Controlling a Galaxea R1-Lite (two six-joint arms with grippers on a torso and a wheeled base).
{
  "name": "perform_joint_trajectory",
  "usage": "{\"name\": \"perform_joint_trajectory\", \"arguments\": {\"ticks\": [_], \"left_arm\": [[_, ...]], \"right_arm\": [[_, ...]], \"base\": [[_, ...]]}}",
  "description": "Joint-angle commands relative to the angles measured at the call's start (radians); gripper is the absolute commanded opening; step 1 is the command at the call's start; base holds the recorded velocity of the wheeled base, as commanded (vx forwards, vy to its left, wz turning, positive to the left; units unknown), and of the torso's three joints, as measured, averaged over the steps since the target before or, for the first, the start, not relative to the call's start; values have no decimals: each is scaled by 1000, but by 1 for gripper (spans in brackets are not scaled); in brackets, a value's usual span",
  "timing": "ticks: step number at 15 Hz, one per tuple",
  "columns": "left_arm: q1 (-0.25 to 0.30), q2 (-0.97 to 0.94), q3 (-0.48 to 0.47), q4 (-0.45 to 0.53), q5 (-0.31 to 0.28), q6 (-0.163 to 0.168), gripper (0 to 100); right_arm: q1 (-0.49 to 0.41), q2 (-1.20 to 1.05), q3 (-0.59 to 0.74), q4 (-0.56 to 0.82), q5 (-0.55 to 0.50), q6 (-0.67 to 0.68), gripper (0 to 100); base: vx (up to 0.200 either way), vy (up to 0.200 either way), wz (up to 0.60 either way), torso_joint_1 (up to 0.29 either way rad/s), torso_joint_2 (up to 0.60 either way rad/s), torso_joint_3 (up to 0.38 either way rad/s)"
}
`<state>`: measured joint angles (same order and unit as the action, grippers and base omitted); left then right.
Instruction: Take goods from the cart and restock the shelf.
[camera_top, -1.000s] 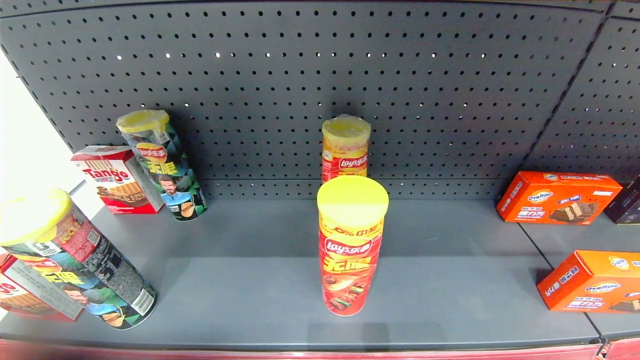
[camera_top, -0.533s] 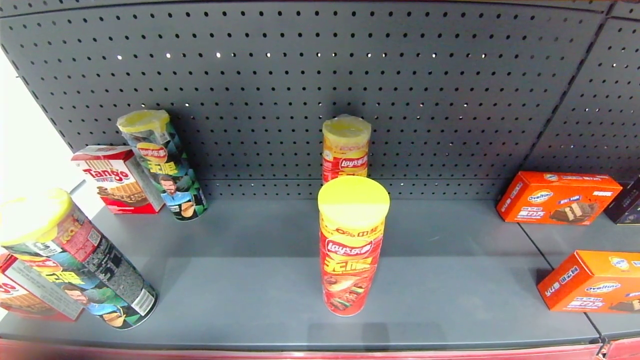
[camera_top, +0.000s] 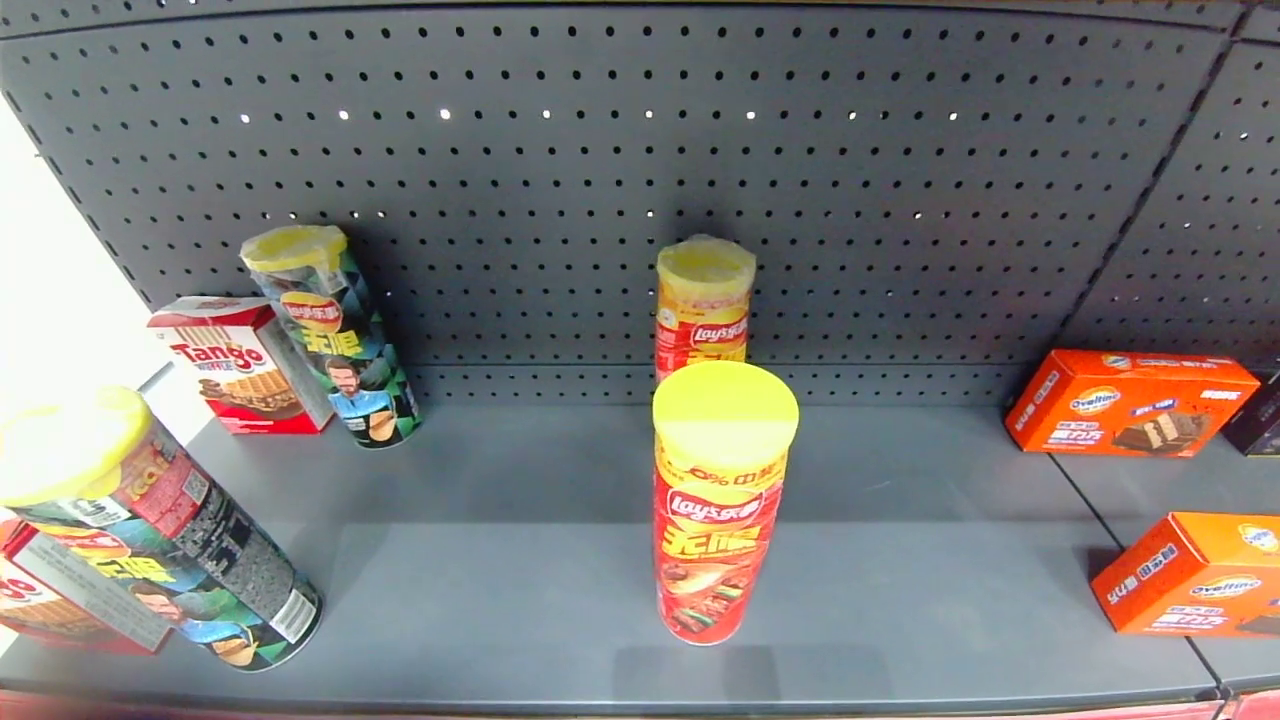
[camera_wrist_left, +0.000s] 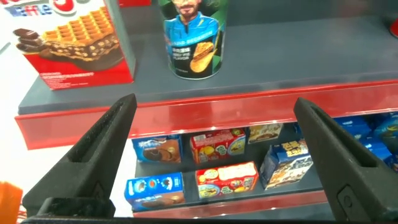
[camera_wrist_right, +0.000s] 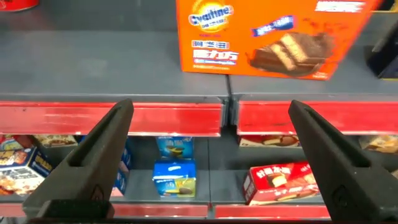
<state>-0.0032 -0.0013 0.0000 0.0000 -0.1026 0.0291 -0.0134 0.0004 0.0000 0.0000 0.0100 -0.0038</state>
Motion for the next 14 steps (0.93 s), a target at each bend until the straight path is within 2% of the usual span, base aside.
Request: {"name": "perform_joint_trajectory", "arguments": {"ticks": [1, 4, 6, 14], "left_arm": [[0, 1, 0, 0, 0, 0, 100], [0, 1, 0, 0, 1, -3, 100], [0, 1, 0, 0, 0, -2, 100], [0, 1, 0, 0, 0, 0, 100]], "right_arm": [[0, 0, 0, 0, 1, -1, 100], [0, 0, 0, 0, -1, -1, 100], [0, 0, 0, 0, 1, -1, 100], [0, 0, 0, 0, 1, -1, 100]], "base": [[0, 0, 0, 0, 0, 0], [0, 0, 0, 0, 0, 0], [-200, 0, 0, 5, 7, 5], [0, 0, 0, 0, 0, 0]]}}
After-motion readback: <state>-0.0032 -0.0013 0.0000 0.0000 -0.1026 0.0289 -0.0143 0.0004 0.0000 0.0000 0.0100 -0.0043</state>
